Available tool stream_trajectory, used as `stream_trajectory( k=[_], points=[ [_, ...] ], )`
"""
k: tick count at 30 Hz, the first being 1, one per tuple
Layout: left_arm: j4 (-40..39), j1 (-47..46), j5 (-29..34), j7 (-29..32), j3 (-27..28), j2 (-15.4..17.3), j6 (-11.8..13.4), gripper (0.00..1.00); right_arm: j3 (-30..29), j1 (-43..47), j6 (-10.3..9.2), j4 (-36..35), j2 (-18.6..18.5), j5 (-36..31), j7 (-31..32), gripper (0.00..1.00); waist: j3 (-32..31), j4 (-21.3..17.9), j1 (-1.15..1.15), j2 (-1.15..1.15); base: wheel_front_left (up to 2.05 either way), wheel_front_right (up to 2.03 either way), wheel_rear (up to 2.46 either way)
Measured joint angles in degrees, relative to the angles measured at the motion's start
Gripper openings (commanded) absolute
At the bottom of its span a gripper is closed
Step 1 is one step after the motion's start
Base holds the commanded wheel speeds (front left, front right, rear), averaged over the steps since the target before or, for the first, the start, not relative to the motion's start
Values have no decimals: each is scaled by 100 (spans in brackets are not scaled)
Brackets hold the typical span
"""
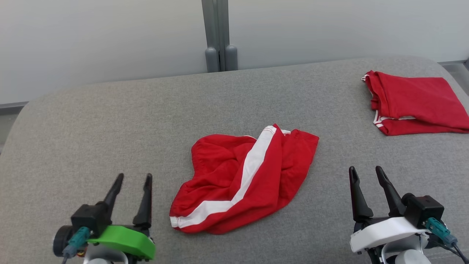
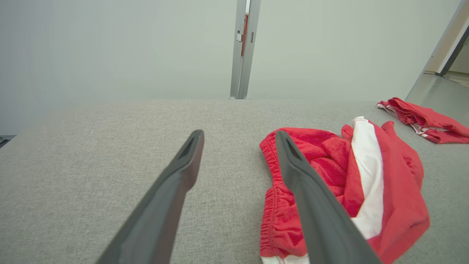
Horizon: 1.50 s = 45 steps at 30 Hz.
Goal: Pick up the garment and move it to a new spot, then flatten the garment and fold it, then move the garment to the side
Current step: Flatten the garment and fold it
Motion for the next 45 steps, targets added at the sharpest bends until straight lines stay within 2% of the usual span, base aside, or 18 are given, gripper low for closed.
stream_trajectory(
  k=[5, 8, 16, 21, 26, 34, 39, 45],
  points=[
    [-436, 262, 375, -9, 789, 0, 0, 100, -49, 97, 0, -38, -20, -1, 0, 100, -19, 52, 0, 0, 0, 0, 0],
    [-570, 402, 528, -9, 1129, -49, -118, 100, -82, 153, 0, -48, -52, -4, 0, 100, -22, 94, 0, 0, 0, 0, 0],
    [-616, 641, 984, -9, 1570, -348, -378, 100, 110, 166, 0, 35, -159, -3, 0, 100, -39, 212, 0, 0, 0, 0, 0],
    [-544, 632, 1147, -9, 1682, -530, -528, 100, 633, -534, 0, 389, -432, -65, 98, 100, -33, 331, 0, 0, 0, 0, 0],
    [-450, 591, 1300, -8, 1745, -693, -646, 100, 1088, -1530, 0, 953, -601, -167, 498, 100, 3, 485, 0, 0, 0, 0, 0],
    [-272, 360, 1405, -9, 1733, -911, -797, 100, 1607, -2969, 1, 2403, -690, -149, 1645, 100, 197, 840, 0, 0, 0, 0, 0],
    [-181, 257, 1437, -9, 1725, -1021, -839, 100, 1937, -3529, 0, 3063, -788, 91, 2146, 100, 333, 1084, 0, 0, 0, 0, 0],
    [-142, 219, 1452, -9, 1725, -1084, -862, 100, 2306, -3939, 0, 3651, -882, 463, 2462, 100, 474, 1286, 0, 0, 0, 0, 0]
  ],
)
